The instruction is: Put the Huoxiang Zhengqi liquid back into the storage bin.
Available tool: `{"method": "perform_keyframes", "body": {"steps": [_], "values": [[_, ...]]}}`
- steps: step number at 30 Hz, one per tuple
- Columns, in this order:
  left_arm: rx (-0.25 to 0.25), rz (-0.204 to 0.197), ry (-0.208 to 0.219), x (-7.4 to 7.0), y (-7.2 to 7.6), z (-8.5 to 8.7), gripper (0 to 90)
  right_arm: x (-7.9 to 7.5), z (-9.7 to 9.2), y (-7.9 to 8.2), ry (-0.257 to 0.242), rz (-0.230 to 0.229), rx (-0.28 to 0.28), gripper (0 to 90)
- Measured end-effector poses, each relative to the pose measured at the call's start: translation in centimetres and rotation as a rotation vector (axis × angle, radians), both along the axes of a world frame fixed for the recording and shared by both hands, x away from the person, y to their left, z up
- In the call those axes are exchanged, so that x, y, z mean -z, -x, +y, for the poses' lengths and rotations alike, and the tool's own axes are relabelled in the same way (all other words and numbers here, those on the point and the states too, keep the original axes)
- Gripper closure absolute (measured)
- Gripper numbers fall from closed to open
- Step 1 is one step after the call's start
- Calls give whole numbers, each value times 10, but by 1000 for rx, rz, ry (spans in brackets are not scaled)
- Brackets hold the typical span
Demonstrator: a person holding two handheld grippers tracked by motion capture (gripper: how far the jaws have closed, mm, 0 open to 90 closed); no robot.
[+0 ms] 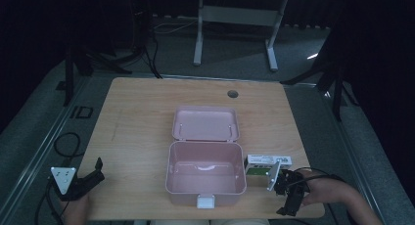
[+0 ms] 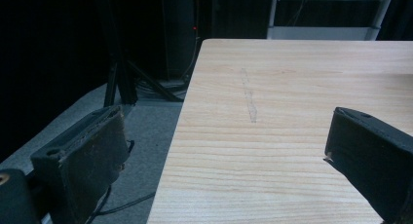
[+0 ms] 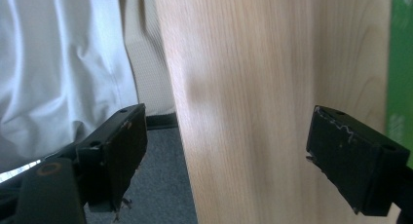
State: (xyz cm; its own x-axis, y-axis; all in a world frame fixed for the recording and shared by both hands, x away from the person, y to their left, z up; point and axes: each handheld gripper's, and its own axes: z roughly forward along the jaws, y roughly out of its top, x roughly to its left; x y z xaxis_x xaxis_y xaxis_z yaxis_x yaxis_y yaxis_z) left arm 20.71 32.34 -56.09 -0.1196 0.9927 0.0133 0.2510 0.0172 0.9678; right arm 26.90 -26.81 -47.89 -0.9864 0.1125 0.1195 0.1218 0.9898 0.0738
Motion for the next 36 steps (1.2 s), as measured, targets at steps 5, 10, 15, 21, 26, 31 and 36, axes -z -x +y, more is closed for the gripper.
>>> {"method": "perform_keyframes", "body": {"steps": [5,10,15,21,26,31,36], "values": [[0,0,0,0,0,0,21,-18,10,-2,-3,-15,-49,162],[1,0,3,0,0,1,21,-36,17,-7,9,-34,-68,172],[1,-2,5,0,0,1,21,-49,22,-14,42,-73,-80,202],[1,-1,4,0,0,1,21,-67,23,-28,41,-135,-102,241],[2,-1,3,0,0,1,21,-77,22,-39,51,-164,-103,248],[1,0,3,0,0,1,21,-83,21,-53,69,-186,-98,310],[2,1,3,0,0,0,21,-83,21,-66,70,-203,-106,342]]}}
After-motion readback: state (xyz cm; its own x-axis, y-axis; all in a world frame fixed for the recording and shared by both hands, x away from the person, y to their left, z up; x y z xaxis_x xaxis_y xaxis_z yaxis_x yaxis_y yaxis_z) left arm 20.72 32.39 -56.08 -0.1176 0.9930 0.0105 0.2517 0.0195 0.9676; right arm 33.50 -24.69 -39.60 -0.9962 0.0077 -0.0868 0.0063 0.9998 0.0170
